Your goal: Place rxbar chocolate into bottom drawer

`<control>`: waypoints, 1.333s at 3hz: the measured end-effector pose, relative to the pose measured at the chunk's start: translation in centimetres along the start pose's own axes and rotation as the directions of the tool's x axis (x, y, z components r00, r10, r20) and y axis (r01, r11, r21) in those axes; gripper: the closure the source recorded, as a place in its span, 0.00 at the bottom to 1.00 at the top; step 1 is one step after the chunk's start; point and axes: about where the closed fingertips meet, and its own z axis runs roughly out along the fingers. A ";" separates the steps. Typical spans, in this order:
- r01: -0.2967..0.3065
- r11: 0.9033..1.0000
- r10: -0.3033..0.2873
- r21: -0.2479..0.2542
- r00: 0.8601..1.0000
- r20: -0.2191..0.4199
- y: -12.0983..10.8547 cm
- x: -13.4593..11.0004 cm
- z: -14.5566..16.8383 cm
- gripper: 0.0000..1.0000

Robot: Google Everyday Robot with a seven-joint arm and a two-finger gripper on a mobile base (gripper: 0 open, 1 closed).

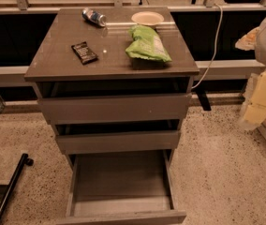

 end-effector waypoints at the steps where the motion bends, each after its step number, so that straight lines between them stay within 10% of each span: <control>1: 0.012 1.000 -0.012 0.005 1.000 0.022 -0.4 -0.8 0.0 0.00; 4: 0.160 0.985 -0.170 0.066 0.961 0.216 -5.9 -11.6 1.4 0.00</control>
Offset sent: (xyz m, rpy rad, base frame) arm 0.0404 0.0474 0.0134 0.1233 -0.0730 0.1262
